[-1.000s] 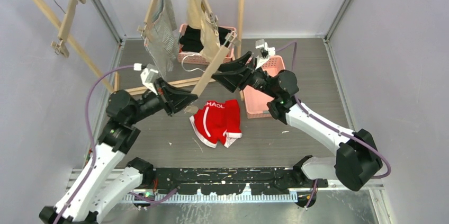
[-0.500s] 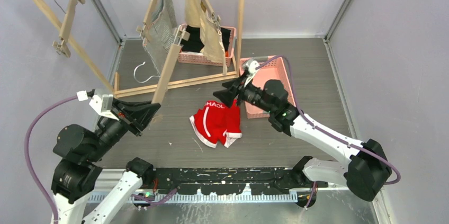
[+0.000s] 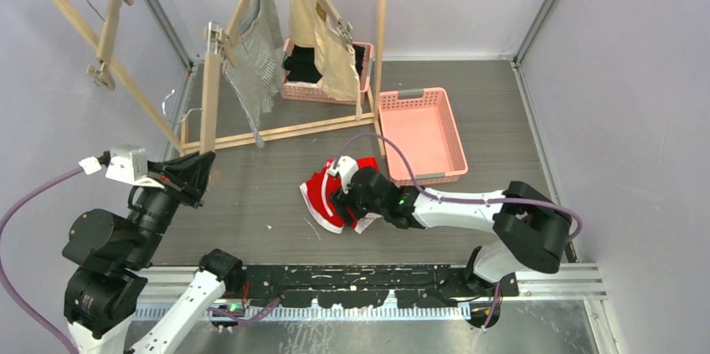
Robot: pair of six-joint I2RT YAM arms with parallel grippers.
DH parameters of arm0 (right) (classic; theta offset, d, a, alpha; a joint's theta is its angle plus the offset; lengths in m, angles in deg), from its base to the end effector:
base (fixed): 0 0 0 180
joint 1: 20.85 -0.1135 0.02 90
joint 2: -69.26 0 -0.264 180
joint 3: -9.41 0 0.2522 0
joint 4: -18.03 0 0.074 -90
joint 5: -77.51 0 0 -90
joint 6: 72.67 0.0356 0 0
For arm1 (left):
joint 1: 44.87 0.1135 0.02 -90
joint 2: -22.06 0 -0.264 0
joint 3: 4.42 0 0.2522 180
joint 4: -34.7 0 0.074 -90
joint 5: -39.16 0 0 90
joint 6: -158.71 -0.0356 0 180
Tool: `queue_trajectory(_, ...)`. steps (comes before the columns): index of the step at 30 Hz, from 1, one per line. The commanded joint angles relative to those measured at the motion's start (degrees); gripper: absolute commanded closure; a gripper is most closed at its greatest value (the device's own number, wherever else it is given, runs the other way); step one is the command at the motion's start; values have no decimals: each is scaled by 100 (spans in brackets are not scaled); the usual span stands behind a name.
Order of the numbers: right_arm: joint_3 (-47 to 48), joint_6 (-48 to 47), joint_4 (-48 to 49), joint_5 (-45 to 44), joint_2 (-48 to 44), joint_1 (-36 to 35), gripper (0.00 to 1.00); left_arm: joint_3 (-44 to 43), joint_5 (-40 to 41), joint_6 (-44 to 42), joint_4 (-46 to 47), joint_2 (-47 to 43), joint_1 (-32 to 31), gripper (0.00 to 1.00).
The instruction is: Remove the underwear clipped to the hanger
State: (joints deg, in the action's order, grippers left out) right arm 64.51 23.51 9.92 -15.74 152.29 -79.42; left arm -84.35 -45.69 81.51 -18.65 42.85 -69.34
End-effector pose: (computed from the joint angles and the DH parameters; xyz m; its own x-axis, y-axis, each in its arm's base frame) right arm 0.1578 0.2544 0.1930 -0.3942 -0.4389 -0.8075 -0.7902 0.6105 0.0539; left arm 0.0117 -0.0018 0.4347 0.0161 -0.2498 -0.9682 0.3434 0.9108 -0.2292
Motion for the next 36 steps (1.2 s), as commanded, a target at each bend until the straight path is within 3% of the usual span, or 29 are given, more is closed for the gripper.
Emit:
queue_trajectory(1,-23,-37,152,-142,302,-148,31,-329,727,-374,531,232,4,100)
queue_trajectory(8,102,160,191,19,1057,-201,28,-678,1549,-617,516,555,2,99)
queue_trajectory(14,533,226,-264,-184,1627,-202,65,-1027,2389,-586,-184,1135,-2,100)
queue_trajectory(19,674,315,-392,-141,1756,-207,98,-1351,2377,-640,-677,1647,2,100)
queue_trajectory(22,704,345,-494,-236,1351,-203,99,-1453,2273,-734,-742,1915,-4,100)
queue_trajectory(27,979,191,-840,-857,-191,-201,99,-1661,2180,-974,-713,2390,3,100)
queue_trajectory(36,2151,-663,-1815,-3519,-1676,-153,99,-3143,2386,-1605,-1119,3808,25,100)
